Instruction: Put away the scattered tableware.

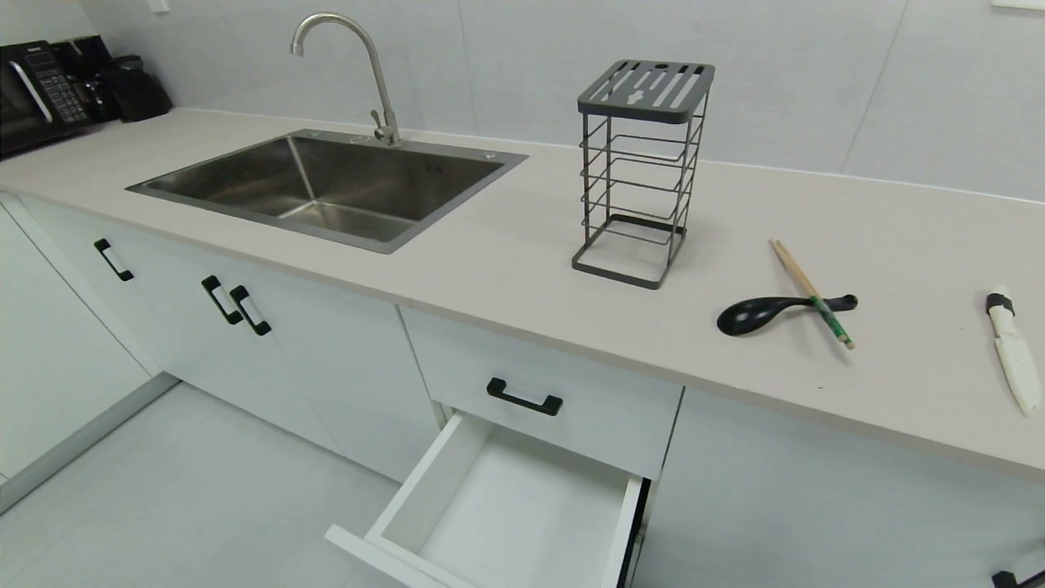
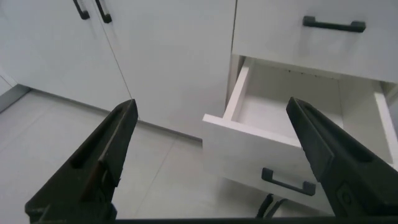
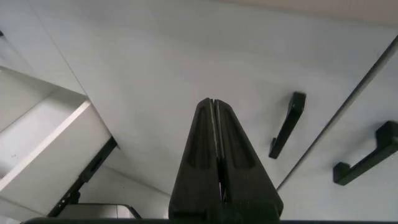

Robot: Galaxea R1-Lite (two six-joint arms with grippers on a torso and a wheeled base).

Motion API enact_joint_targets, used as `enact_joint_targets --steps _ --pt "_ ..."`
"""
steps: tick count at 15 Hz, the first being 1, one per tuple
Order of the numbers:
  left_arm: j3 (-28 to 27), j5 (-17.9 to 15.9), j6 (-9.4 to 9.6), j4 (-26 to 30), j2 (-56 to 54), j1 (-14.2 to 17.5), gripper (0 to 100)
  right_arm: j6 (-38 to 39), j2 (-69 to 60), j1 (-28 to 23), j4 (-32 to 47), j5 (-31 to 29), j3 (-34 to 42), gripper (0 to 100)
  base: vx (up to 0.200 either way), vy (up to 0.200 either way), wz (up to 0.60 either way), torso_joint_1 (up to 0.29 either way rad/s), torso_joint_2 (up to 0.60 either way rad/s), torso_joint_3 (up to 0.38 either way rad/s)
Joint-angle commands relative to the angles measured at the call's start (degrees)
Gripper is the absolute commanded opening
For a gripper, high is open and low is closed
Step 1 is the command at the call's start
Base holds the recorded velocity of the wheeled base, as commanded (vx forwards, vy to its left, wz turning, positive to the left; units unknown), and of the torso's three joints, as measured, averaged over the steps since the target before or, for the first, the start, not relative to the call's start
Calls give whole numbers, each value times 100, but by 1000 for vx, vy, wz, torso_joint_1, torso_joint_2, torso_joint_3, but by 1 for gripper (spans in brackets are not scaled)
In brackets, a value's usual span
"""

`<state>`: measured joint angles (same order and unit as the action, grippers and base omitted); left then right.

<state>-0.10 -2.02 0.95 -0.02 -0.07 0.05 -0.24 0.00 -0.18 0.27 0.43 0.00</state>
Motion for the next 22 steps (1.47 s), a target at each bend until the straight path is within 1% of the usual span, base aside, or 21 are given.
enact_joint_targets --steps 1,4,12,13,17,22 --pt "1 0 2 2 7 4 100 -2 0 1 0 1 0 0 0 0 0 246 -481 -222" --pt "1 0 2 2 7 4 100 -11 0 1 0 1 0 0 0 0 0 390 -476 -230" --pt "1 0 2 2 7 4 100 -11 9 1 0 1 0 0 0 0 0 289 -520 -250" --pt "1 0 2 2 7 4 100 -11 0 1 0 1 0 100 0 0 0 290 -544 -266" --pt "1 0 2 2 7 4 100 24 9 1 0 -16 0 100 0 0 0 255 -486 -232" --pt "1 0 2 2 7 4 100 60 0 1 -71 1 0 100 0 0 0 34 -60 -31"
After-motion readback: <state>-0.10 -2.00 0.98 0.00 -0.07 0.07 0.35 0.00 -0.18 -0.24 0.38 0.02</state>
